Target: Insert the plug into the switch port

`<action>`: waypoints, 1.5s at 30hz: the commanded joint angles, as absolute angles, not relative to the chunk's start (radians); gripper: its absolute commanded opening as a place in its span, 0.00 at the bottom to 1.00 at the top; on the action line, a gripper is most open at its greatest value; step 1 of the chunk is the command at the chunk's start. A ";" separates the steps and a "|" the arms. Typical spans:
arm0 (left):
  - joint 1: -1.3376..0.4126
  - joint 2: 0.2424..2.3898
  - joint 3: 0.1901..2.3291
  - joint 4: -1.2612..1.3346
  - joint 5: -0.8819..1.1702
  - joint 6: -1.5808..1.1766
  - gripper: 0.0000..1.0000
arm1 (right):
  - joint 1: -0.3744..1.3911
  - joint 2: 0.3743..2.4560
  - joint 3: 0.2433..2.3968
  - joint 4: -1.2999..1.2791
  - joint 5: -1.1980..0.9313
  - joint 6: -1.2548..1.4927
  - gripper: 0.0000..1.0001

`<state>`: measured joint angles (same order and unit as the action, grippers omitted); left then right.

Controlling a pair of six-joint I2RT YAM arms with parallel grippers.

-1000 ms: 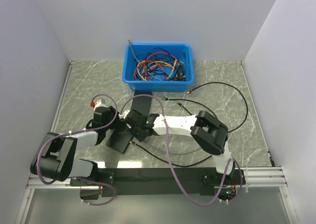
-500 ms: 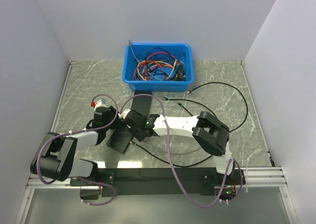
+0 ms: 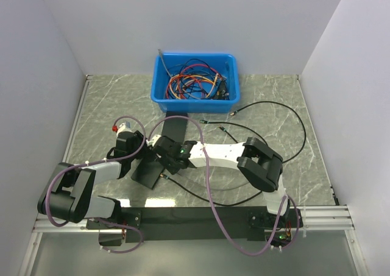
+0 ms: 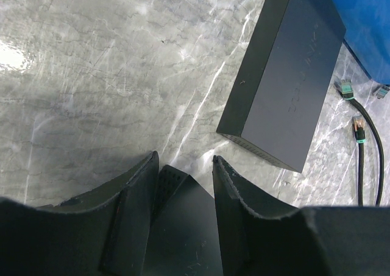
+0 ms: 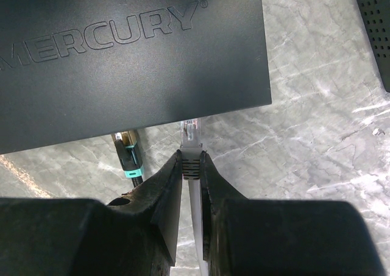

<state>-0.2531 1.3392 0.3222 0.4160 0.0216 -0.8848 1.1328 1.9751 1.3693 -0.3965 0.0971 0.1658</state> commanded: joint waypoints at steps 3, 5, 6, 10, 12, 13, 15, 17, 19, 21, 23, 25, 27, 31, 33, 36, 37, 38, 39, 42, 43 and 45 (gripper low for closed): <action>-0.275 1.361 0.321 0.377 0.063 -0.884 0.47 | 1.138 1.976 1.427 -0.284 0.121 0.169 0.00; -0.276 1.362 0.319 0.383 0.064 -0.885 0.47 | 1.137 1.983 1.427 -0.276 0.121 0.172 0.00; -0.276 1.361 0.318 0.383 0.064 -0.885 0.47 | 1.135 1.986 1.425 -0.272 0.121 0.172 0.00; -0.278 1.364 0.318 0.388 0.067 -0.882 0.47 | 1.137 2.002 1.431 -0.267 0.118 0.176 0.00; -0.279 1.368 0.318 0.391 0.069 -0.882 0.47 | 1.137 2.000 1.434 -0.267 0.120 0.173 0.00; -0.279 1.368 0.318 0.396 0.072 -0.882 0.47 | 1.137 2.000 1.439 -0.267 0.121 0.172 0.00; -0.281 1.377 0.318 0.402 0.075 -0.882 0.47 | 1.137 2.002 1.446 -0.273 0.127 0.166 0.00; -0.284 1.384 0.316 0.406 0.075 -0.884 0.47 | 1.135 2.000 1.460 -0.278 0.130 0.157 0.00; -0.287 1.391 0.314 0.413 0.075 -0.887 0.47 | 1.137 1.996 1.476 -0.282 0.136 0.153 0.00; -0.293 1.393 0.310 0.417 0.075 -0.890 0.46 | 1.137 1.991 1.482 -0.276 0.141 0.147 0.00; -0.299 1.394 0.310 0.419 0.072 -0.894 0.46 | 1.137 1.985 1.485 -0.272 0.141 0.147 0.00; -0.307 1.391 0.308 0.414 0.068 -0.897 0.46 | 1.135 1.991 1.483 -0.261 0.141 0.150 0.00; -0.313 1.385 0.305 0.413 0.063 -0.900 0.46 | 1.137 2.000 1.480 -0.244 0.140 0.160 0.00; -0.327 1.382 0.290 0.426 0.058 -0.916 0.46 | 1.134 2.034 1.463 -0.210 0.138 0.179 0.00; -0.337 1.384 0.282 0.434 0.057 -0.920 0.46 | 1.129 2.046 1.463 -0.195 0.133 0.193 0.00; -0.350 1.391 0.279 0.443 0.054 -0.928 0.46 | 1.127 2.066 1.471 -0.186 0.133 0.206 0.00; -0.353 1.394 0.279 0.443 0.052 -0.930 0.46 | 1.126 2.072 1.477 -0.184 0.132 0.206 0.00; -0.354 1.396 0.279 0.445 0.051 -0.930 0.46 | 1.127 2.075 1.479 -0.184 0.133 0.206 0.00; -0.357 1.400 0.279 0.446 0.051 -0.930 0.46 | 1.126 2.075 1.482 -0.187 0.135 0.207 0.00; -0.362 1.404 0.278 0.451 0.046 -0.933 0.46 | 1.123 2.059 1.491 -0.192 0.150 0.199 0.00; -0.364 1.405 0.278 0.453 0.048 -0.934 0.46 | 1.123 2.053 1.499 -0.195 0.155 0.198 0.00; -0.367 1.408 0.278 0.454 0.046 -0.936 0.46 | 1.117 2.028 1.500 -0.192 0.160 0.193 0.00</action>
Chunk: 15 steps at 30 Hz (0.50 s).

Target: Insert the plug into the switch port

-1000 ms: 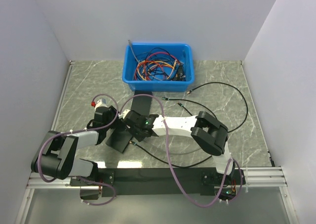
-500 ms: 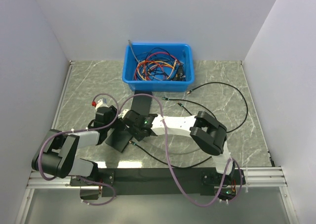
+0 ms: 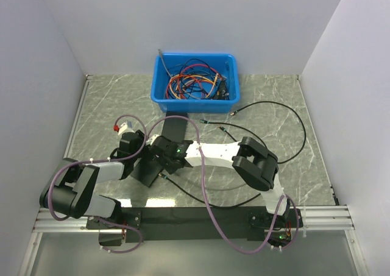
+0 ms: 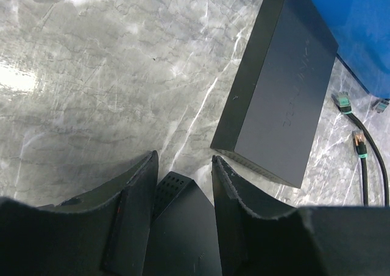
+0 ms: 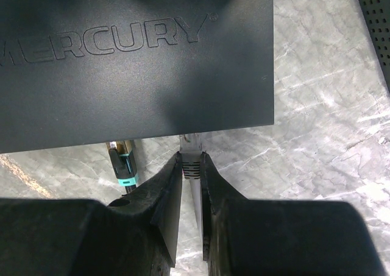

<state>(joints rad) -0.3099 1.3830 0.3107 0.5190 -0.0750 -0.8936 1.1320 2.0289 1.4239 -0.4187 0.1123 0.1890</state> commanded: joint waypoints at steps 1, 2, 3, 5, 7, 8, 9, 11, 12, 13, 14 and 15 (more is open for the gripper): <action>-0.367 1.413 0.276 0.457 0.043 -0.937 0.46 | 1.115 2.020 1.500 -0.189 0.163 0.195 0.00; -0.370 1.414 0.276 0.460 0.044 -0.939 0.46 | 1.112 2.014 1.500 -0.186 0.161 0.195 0.00; -0.373 1.416 0.275 0.460 0.044 -0.940 0.46 | 1.109 2.008 1.499 -0.177 0.161 0.198 0.00; -0.376 1.420 0.273 0.463 0.043 -0.942 0.46 | 1.103 2.011 1.499 -0.170 0.153 0.207 0.00; -0.380 1.424 0.273 0.465 0.040 -0.945 0.46 | 1.098 2.022 1.494 -0.161 0.137 0.219 0.00; -0.382 1.422 0.272 0.466 0.041 -0.943 0.46 | 1.098 2.026 1.493 -0.155 0.132 0.224 0.00; -0.383 1.424 0.270 0.466 0.038 -0.945 0.46 | 1.098 2.034 1.490 -0.150 0.127 0.227 0.00; -0.385 1.425 0.265 0.469 0.038 -0.946 0.46 | 1.097 2.034 1.486 -0.146 0.126 0.232 0.00; -0.388 1.428 0.264 0.471 0.035 -0.946 0.46 | 1.097 2.025 1.480 -0.140 0.130 0.233 0.00; -0.388 1.430 0.262 0.474 0.038 -0.946 0.46 | 1.095 2.017 1.477 -0.135 0.132 0.230 0.00; -0.390 1.436 0.261 0.479 0.037 -0.948 0.46 | 1.092 2.005 1.479 -0.144 0.135 0.230 0.00; -0.388 1.439 0.261 0.482 0.038 -0.950 0.46 | 1.094 2.002 1.488 -0.150 0.137 0.227 0.00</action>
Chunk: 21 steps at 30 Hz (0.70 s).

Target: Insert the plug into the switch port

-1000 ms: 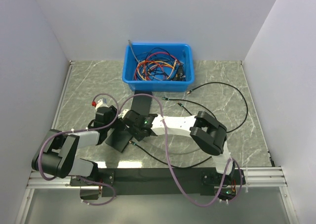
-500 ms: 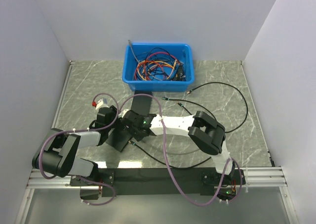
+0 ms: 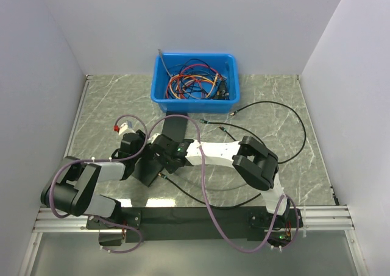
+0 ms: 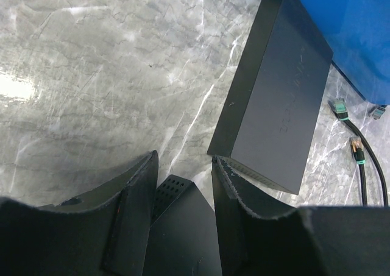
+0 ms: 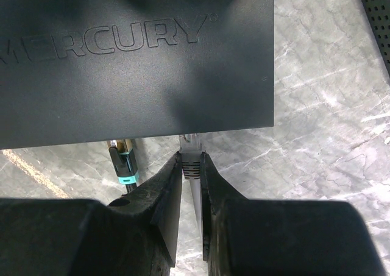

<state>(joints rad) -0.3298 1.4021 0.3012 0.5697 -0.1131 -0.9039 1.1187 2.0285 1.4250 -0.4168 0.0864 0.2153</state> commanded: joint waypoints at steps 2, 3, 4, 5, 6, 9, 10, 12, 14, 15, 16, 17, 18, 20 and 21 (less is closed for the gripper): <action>-0.391 1.445 0.259 0.486 0.040 -0.951 0.46 | 1.094 1.999 1.500 -0.159 0.138 0.224 0.00; -0.394 1.448 0.259 0.489 0.041 -0.953 0.46 | 1.094 2.000 1.506 -0.161 0.143 0.225 0.00; -0.396 1.448 0.259 0.489 0.041 -0.953 0.46 | 1.094 2.003 1.511 -0.163 0.141 0.224 0.00; -0.399 1.448 0.259 0.489 0.040 -0.954 0.46 | 1.091 2.009 1.514 -0.167 0.144 0.222 0.00; -0.400 1.448 0.261 0.489 0.038 -0.954 0.46 | 1.092 2.013 1.526 -0.172 0.156 0.222 0.00; -0.403 1.445 0.258 0.483 0.032 -0.954 0.46 | 1.088 2.011 1.543 -0.183 0.164 0.219 0.00; -0.405 1.443 0.258 0.482 0.031 -0.954 0.46 | 1.085 2.008 1.546 -0.181 0.163 0.219 0.00; -0.406 1.447 0.256 0.483 0.029 -0.954 0.46 | 1.084 2.006 1.560 -0.186 0.161 0.219 0.00; -0.406 1.450 0.253 0.488 0.029 -0.954 0.46 | 1.083 2.013 1.577 -0.196 0.161 0.221 0.00; -0.407 1.453 0.255 0.491 0.032 -0.956 0.46 | 1.085 2.022 1.586 -0.199 0.160 0.221 0.00; -0.408 1.454 0.253 0.494 0.034 -0.957 0.46 | 1.085 2.026 1.589 -0.201 0.156 0.222 0.00; -0.410 1.456 0.253 0.495 0.032 -0.957 0.46 | 1.085 2.031 1.591 -0.199 0.155 0.227 0.00; -0.410 1.457 0.253 0.495 0.032 -0.959 0.46 | 1.085 2.045 1.588 -0.192 0.152 0.230 0.00; -0.411 1.456 0.253 0.494 0.032 -0.960 0.46 | 1.083 2.072 1.583 -0.181 0.150 0.242 0.00; -0.413 1.454 0.253 0.492 0.032 -0.960 0.46 | 1.085 2.082 1.583 -0.176 0.150 0.247 0.00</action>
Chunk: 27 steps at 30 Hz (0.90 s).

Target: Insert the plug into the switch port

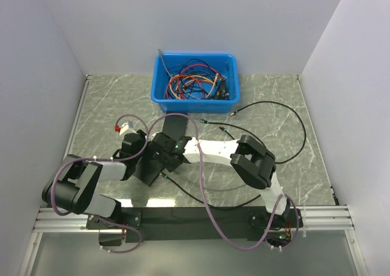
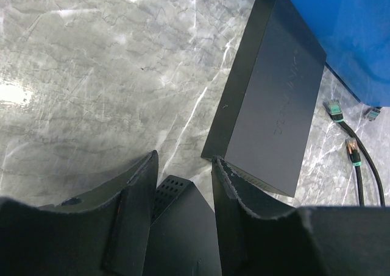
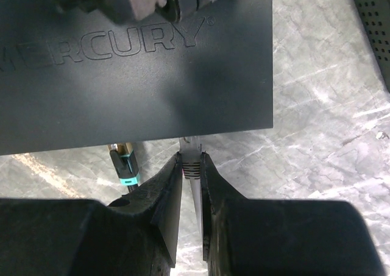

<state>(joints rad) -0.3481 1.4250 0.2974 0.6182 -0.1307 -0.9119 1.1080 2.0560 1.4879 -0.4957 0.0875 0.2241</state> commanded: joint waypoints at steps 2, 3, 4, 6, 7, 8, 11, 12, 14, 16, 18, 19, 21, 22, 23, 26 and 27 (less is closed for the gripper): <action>-0.416 1.454 0.253 0.491 0.031 -0.959 0.46 | 1.083 2.098 1.583 -0.170 0.155 0.259 0.00; -0.416 1.454 0.252 0.492 0.028 -0.959 0.46 | 1.083 2.103 1.579 -0.164 0.158 0.262 0.00; -0.416 1.454 0.252 0.492 0.028 -0.960 0.46 | 1.085 2.103 1.578 -0.160 0.158 0.265 0.00; -0.419 1.456 0.249 0.497 0.028 -0.960 0.46 | 1.083 2.102 1.585 -0.155 0.167 0.265 0.00; -0.419 1.456 0.245 0.497 0.029 -0.963 0.46 | 1.083 2.100 1.592 -0.158 0.172 0.262 0.00; -0.422 1.459 0.245 0.500 0.028 -0.963 0.46 | 1.081 2.097 1.612 -0.163 0.176 0.259 0.00; -0.425 1.465 0.245 0.503 0.028 -0.963 0.46 | 1.072 2.074 1.635 -0.163 0.189 0.255 0.00; -0.426 1.465 0.247 0.505 0.029 -0.963 0.46 | 1.071 2.066 1.637 -0.157 0.192 0.255 0.00; -0.429 1.468 0.248 0.505 0.028 -0.966 0.46 | 1.068 2.053 1.641 -0.138 0.183 0.259 0.00; -0.431 1.470 0.249 0.505 0.025 -0.963 0.46 | 1.065 2.043 1.638 -0.123 0.178 0.271 0.00; -0.433 1.468 0.250 0.502 0.026 -0.965 0.46 | 1.065 2.030 1.608 -0.083 0.170 0.282 0.00; -0.433 1.467 0.250 0.500 0.028 -0.963 0.46 | 1.066 2.029 1.602 -0.072 0.170 0.291 0.00; -0.433 1.463 0.249 0.497 0.026 -0.963 0.46 | 1.065 2.036 1.577 -0.048 0.170 0.302 0.00; -0.434 1.460 0.247 0.497 0.023 -0.962 0.46 | 1.063 2.040 1.571 -0.038 0.170 0.310 0.00; -0.434 1.459 0.247 0.497 0.023 -0.962 0.46 | 1.063 2.051 1.559 -0.022 0.175 0.313 0.00; -0.433 1.456 0.245 0.497 0.028 -0.962 0.46 | 1.063 2.078 1.539 -0.002 0.183 0.330 0.00; -0.434 1.454 0.245 0.494 0.029 -0.962 0.46 | 1.063 2.079 1.531 0.020 0.190 0.336 0.00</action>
<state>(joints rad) -0.3634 1.4357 0.2916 0.6472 -0.1638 -0.9112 1.1004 2.0697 1.5101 -0.5030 0.0902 0.2779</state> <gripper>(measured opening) 0.460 0.207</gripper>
